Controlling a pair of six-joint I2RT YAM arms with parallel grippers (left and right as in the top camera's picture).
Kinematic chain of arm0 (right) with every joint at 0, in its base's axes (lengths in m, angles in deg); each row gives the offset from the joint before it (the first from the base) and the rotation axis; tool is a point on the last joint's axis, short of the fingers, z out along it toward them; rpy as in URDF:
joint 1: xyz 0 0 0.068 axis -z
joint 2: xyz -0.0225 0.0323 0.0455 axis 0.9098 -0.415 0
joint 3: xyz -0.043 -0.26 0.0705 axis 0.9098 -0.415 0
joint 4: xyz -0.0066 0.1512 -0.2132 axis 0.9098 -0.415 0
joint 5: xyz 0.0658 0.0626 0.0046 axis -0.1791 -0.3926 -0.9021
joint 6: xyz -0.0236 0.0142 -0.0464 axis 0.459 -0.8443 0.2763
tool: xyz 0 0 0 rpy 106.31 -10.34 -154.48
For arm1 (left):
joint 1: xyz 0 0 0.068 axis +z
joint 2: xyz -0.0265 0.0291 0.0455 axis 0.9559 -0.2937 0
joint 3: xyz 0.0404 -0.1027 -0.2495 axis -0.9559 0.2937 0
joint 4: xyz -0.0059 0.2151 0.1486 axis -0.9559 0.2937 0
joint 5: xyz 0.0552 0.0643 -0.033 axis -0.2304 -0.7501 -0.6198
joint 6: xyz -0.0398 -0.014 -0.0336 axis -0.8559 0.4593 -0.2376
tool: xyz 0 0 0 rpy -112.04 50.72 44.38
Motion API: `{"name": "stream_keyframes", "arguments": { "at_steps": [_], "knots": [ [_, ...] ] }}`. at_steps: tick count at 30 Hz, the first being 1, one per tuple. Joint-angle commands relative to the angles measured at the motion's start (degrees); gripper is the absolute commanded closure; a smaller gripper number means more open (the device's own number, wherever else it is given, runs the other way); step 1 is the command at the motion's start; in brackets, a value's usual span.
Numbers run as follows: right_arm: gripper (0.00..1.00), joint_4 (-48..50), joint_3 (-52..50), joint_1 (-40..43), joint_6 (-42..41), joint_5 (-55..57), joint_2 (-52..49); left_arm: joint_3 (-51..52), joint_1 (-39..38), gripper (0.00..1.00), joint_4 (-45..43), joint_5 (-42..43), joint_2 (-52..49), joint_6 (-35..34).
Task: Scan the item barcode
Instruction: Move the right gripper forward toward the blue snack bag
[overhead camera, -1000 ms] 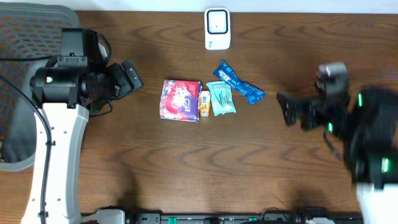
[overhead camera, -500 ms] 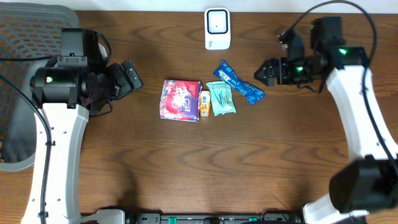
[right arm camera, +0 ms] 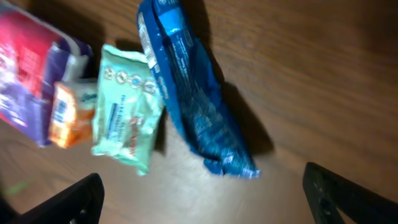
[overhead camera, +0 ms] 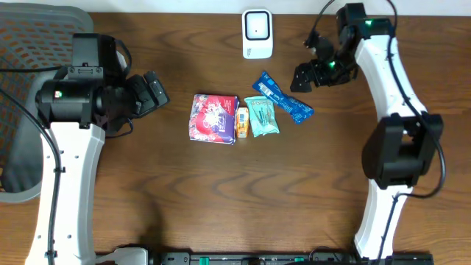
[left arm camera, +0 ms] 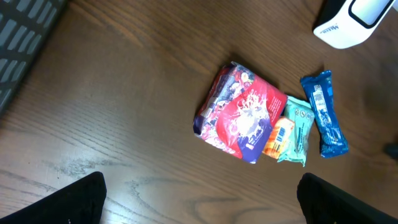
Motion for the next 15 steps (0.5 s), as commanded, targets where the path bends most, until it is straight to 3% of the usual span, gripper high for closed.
{"name": "stream_keyframes", "arguments": {
  "at_steps": [1,3,9,13,15],
  "knots": [
    [0.11,1.68,1.27,-0.22,5.79,-3.32,-3.13,-0.39,0.24,0.02,0.15,-0.33,0.11,0.55],
    [0.17,3.41,1.27,-0.20,5.79,-3.56,-4.79,-0.39,0.24,0.02,0.15,-0.33,0.11,0.55],
    [0.21,6.54,1.27,-0.22,7.72,-11.45,-9.55,-0.39,0.24,0.02,0.15,-0.33,0.11,0.55],
    [0.36,6.25,1.25,-0.33,7.67,-13.27,-13.27,-0.39,0.24,0.02,0.15,-0.33,0.11,0.55],
    [0.51,5.44,1.25,-0.37,7.67,-13.94,-14.43,-0.39,0.24,0.02,0.15,-0.33,0.11,0.55]
  ]
}}
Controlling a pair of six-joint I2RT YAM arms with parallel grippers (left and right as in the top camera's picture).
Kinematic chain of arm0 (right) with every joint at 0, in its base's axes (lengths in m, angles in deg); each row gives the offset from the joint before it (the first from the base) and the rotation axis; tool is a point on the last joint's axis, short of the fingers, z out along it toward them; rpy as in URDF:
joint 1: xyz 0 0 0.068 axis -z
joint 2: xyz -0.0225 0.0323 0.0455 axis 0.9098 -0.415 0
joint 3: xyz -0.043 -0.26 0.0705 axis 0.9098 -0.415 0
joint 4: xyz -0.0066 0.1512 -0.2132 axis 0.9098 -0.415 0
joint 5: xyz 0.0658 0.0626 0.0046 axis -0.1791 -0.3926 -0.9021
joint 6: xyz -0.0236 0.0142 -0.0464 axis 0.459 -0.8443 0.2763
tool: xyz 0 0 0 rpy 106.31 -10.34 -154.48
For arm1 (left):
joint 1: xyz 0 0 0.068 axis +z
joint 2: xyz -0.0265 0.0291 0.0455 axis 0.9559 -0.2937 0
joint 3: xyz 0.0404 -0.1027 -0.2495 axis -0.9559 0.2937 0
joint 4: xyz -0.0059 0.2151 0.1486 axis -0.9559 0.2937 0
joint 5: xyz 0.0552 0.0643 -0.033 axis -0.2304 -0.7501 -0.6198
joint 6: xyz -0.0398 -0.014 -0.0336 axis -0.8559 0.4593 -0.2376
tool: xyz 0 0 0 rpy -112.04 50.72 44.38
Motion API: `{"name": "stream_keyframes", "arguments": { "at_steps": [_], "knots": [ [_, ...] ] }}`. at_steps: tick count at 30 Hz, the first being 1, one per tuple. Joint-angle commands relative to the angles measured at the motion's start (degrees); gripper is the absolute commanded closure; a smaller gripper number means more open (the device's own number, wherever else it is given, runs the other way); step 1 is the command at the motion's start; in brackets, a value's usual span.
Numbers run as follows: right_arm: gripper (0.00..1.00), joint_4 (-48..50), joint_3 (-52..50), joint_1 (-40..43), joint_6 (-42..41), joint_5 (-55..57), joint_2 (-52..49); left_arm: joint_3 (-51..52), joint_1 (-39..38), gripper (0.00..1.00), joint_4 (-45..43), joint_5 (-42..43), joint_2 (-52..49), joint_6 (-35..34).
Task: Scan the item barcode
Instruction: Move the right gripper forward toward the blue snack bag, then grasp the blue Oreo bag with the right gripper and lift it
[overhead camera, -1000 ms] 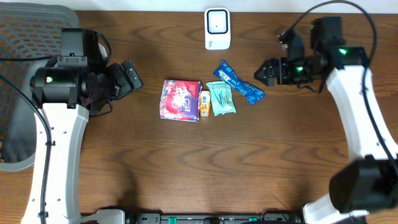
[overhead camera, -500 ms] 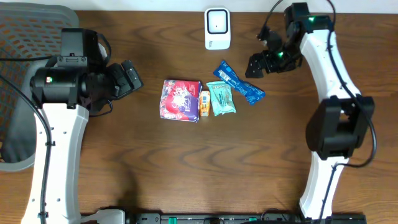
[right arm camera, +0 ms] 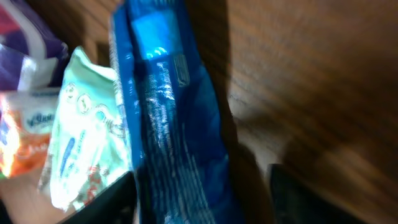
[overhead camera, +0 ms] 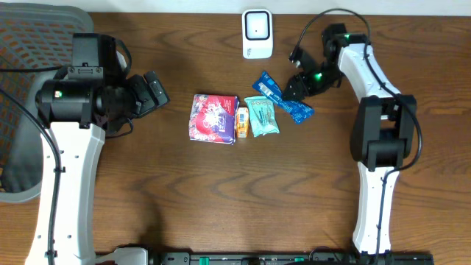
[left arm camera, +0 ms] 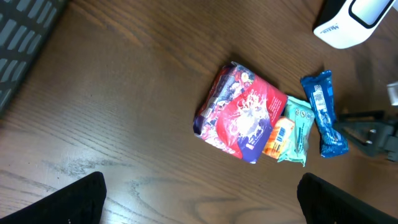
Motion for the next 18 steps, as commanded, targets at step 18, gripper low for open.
{"name": "stream_keyframes", "arguments": {
  "at_steps": [18],
  "knots": [
    [0.99,-1.64,2.40,-2.95,-13.97,14.01,10.29,-0.39,0.24,0.02,0.15,-0.33,0.11,0.55]
  ]
}}
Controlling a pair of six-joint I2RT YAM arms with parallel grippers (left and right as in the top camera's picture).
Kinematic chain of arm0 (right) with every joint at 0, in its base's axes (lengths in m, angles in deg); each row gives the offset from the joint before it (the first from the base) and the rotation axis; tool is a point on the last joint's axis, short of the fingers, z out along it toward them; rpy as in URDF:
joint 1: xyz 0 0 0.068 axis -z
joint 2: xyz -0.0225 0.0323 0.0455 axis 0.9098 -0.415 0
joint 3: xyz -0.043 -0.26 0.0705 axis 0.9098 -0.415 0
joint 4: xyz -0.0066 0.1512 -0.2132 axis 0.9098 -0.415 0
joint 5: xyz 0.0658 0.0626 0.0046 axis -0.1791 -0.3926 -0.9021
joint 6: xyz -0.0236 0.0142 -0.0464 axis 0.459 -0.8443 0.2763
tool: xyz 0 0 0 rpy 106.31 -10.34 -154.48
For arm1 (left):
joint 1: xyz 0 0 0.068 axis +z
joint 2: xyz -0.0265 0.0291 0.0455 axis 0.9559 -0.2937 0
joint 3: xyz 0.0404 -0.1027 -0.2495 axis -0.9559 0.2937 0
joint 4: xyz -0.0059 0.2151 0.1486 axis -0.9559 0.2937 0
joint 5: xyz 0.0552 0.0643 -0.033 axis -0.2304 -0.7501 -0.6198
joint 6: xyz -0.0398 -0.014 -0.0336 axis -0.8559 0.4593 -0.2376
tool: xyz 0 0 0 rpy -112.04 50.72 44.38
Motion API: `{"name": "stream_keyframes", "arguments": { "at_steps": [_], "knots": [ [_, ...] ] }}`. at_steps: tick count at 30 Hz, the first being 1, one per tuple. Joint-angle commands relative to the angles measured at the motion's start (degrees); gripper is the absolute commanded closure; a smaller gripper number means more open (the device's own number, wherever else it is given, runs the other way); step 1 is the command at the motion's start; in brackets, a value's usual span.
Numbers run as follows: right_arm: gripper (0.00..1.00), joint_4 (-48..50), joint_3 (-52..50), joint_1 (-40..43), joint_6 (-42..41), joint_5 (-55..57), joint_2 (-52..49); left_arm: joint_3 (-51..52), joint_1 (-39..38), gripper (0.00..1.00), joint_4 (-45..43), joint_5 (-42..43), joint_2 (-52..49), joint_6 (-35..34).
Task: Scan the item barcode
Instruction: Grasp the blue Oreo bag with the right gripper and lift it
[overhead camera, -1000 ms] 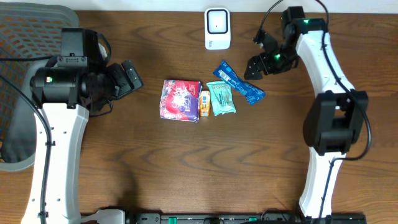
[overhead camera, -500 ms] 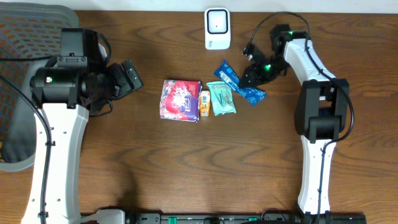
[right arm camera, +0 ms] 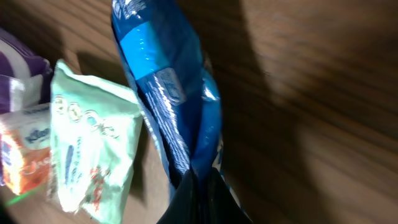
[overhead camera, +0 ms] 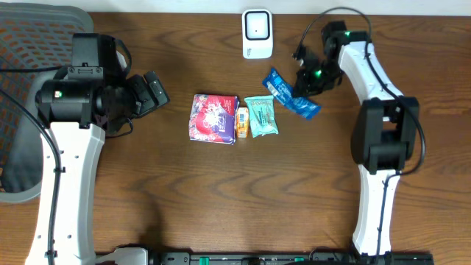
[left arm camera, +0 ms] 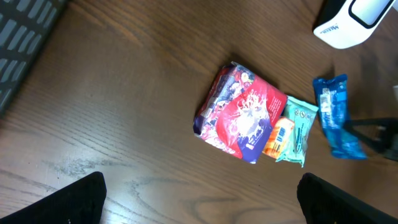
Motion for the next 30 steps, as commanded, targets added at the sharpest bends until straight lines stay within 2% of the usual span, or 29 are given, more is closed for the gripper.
{"name": "stream_keyframes", "arguments": {
  "at_steps": [1,7,8,9,10,11,12,18,20,24,30],
  "knots": [
    [0.99,0.02,1.88,-2.75,-4.96,9.35,7.69,-0.39,0.24,0.02,0.13,-0.33,0.11,0.55],
    [0.99,-1.14,1.62,-5.68,-6.84,18.60,6.58,-0.39,0.24,0.02,0.15,-0.33,0.11,0.55],
    [0.96,-0.92,1.31,-6.10,-6.84,19.67,5.99,-0.39,0.24,0.02,0.15,-0.33,0.11,0.55],
    [0.85,-0.68,1.03,-6.47,-6.84,20.70,5.51,-0.39,0.24,0.02,0.15,-0.33,0.11,0.55],
    [0.59,-0.37,0.83,-6.84,-6.82,21.57,4.72,-0.39,0.24,0.02,0.15,-0.33,0.11,0.55],
    [0.40,0.02,0.81,-7.06,-6.82,22.51,4.00,-0.39,0.24,0.02,0.15,-0.33,0.11,0.55],
    [0.28,0.68,0.81,-7.19,-6.82,23.82,3.21,-0.39,0.24,0.02,0.15,-0.33,0.11,0.55],
    [0.25,5.70,1.03,-6.08,-3.82,27.63,2.32,-0.39,0.24,0.02,0.15,-0.33,0.11,0.55],
    [0.21,6.91,1.18,-5.40,-0.46,26.73,2.32,-0.39,0.24,0.02,0.15,-0.33,0.11,0.55],
    [0.20,5.70,1.16,-3.28,10.75,16.04,1.68,-0.39,0.24,0.02,0.15,-0.33,0.11,0.55],
    [0.22,5.46,1.16,-0.15,12.59,8.28,-2.19,-0.39,0.24,0.02,0.15,-0.33,0.11,0.55]
  ]
}}
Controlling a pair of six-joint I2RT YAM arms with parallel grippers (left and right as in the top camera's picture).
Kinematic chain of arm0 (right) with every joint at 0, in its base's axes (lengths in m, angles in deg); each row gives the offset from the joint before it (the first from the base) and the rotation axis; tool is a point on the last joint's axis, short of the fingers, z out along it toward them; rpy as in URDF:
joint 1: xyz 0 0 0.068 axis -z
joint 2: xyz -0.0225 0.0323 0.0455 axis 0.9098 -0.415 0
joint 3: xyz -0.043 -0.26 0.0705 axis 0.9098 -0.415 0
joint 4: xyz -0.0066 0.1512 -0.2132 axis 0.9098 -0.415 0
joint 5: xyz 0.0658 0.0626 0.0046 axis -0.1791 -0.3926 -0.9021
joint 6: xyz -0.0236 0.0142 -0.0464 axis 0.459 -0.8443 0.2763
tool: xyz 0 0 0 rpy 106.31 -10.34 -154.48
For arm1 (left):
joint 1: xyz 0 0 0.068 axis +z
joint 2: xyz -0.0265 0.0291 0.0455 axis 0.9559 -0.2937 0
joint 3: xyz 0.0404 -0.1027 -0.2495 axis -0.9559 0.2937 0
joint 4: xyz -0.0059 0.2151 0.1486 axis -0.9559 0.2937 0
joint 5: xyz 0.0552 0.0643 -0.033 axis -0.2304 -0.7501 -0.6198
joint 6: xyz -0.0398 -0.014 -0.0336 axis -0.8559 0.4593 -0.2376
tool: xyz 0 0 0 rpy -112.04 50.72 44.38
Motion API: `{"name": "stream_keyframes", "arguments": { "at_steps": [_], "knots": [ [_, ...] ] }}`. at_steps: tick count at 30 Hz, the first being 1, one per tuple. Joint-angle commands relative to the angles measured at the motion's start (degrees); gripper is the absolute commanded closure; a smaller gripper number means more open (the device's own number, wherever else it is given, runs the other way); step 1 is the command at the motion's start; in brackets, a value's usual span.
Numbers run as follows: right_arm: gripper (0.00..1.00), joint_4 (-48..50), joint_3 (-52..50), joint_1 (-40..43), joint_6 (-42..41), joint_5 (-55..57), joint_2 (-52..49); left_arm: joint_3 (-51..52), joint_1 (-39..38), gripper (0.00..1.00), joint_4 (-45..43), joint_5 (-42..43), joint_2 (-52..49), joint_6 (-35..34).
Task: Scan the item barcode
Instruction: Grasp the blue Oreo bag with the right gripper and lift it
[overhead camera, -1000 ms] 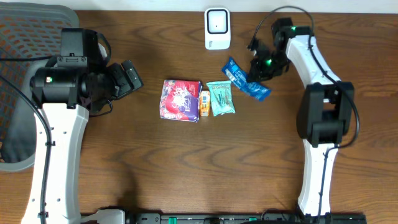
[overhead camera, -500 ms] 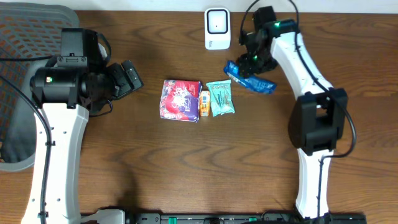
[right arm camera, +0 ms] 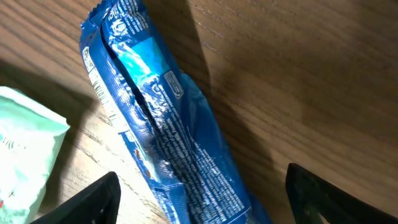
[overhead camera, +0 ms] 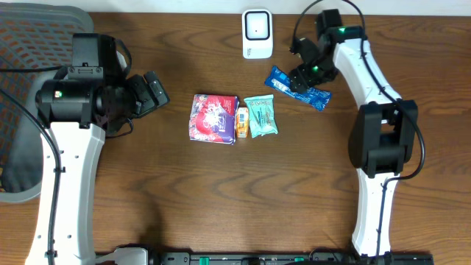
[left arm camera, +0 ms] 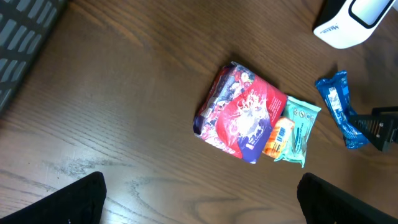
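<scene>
A blue snack wrapper [overhead camera: 298, 87] [right arm camera: 168, 143] lies flat on the wooden table, slanting down to the right, just right of and below the white barcode scanner [overhead camera: 257, 33] [left arm camera: 354, 22]. My right gripper [overhead camera: 303, 71] [right arm camera: 202, 199] hovers over the wrapper's middle, open wide, with one finger on each side of it and neither touching it. Far to the left, my left gripper [overhead camera: 154, 92] [left arm camera: 199, 199] stands open over bare table with nothing between its fingers.
A red-purple pack [overhead camera: 213, 118], a small orange pack [overhead camera: 241, 123] and a mint-green pack [overhead camera: 261, 115] lie side by side mid-table. A grey mesh chair [overhead camera: 29, 44] stands at the left edge.
My right gripper was shut on the blue wrapper and is now open. The wrapper lies flat on the table a little higher and further right. The left arm has not moved.
First my right gripper was open to the right of the blue wrapper, which lay beside the mint pack. Then its fingers straddled the wrapper, then were shut on it with the wrapper shifted toward the scanner. Now the wrapper lies released nearer the scanner.
</scene>
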Motion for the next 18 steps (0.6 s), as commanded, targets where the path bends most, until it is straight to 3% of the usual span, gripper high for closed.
{"name": "stream_keyframes", "arguments": {
  "at_steps": [1,7,8,9,14,18],
  "knots": [
    [0.25,-0.46,0.15,2.01,3.67,-8.55,-4.39,-0.39,0.24,0.02,0.15,-0.33,0.11,0.55],
    [0.61,-2.47,0.15,4.07,3.63,-15.98,-7.04,-0.39,0.24,0.02,0.15,-0.33,0.11,0.55],
    [0.75,-2.95,0.17,4.13,3.65,-16.20,-7.04,-0.39,0.24,0.02,0.13,-0.33,0.11,0.55],
    [0.96,-3.56,0.26,4.11,3.63,-16.20,-6.86,-0.39,0.24,0.02,0.13,-0.33,0.11,0.55],
    [0.99,-7.19,1.49,3.72,2.40,-16.15,-4.63,-0.39,0.24,0.02,0.15,-0.33,0.11,0.55],
    [0.99,-7.39,2.58,2.80,-4.42,-12.26,-0.22,-0.39,0.24,0.02,0.15,-0.33,0.11,0.55]
  ]
}}
